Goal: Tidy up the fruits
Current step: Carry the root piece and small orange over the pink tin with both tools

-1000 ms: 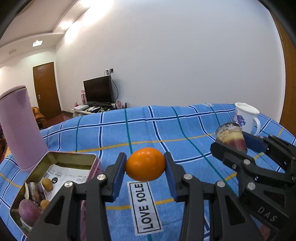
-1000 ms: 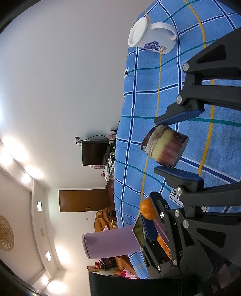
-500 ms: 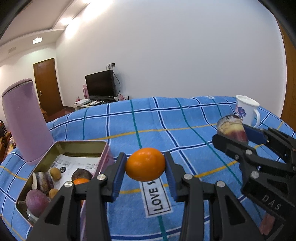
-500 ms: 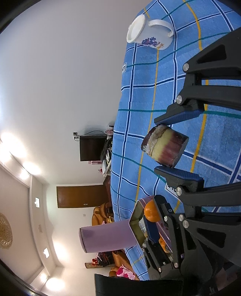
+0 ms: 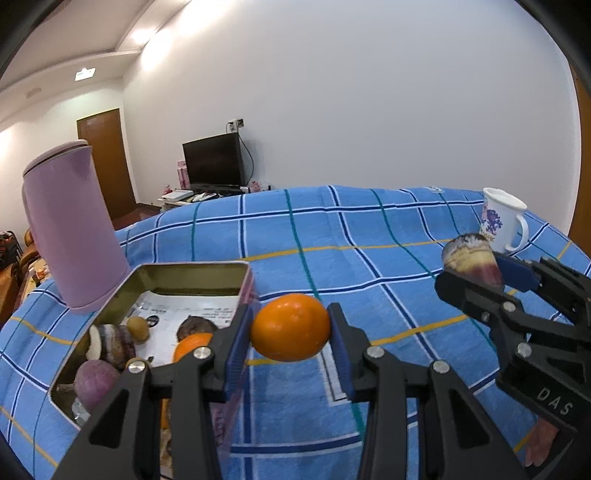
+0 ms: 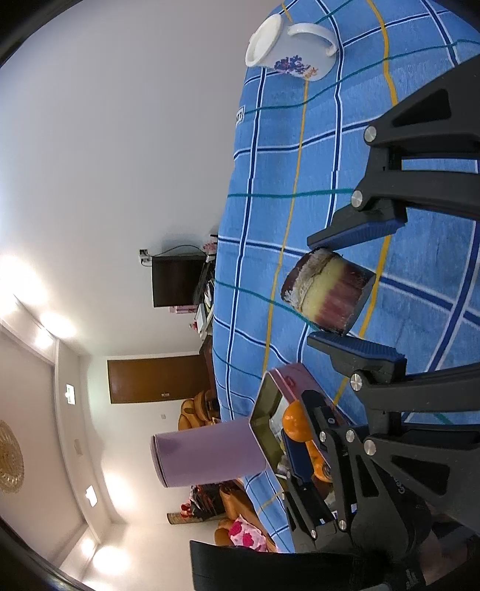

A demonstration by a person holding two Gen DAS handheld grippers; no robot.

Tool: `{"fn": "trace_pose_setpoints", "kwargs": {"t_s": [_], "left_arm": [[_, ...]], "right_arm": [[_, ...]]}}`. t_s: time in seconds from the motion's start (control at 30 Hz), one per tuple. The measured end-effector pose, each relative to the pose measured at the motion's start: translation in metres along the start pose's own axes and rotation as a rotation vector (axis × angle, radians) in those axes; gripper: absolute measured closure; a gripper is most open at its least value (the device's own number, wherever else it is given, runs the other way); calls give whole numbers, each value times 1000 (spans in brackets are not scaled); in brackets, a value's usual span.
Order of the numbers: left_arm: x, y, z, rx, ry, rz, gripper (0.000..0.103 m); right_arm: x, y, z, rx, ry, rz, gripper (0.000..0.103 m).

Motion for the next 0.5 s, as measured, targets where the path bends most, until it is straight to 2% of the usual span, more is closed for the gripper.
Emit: {"fn": "trace_pose_setpoints", "kwargs": {"t_s": [0.5], "left_arm": [[-12, 7, 28, -37, -25, -10, 60]], "right_arm": [[8, 1, 26, -19, -48, 21, 56]]}}
Point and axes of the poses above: each gripper's, at about its wrist camera, not at the fingertips, and x roughly the way its jaws point, z to its left, y to its underside, the point moved 4 cm from there along x, roughly the way its jaws point, and after that the axes turned 6 degrees about -y, right-handed, at the moved point
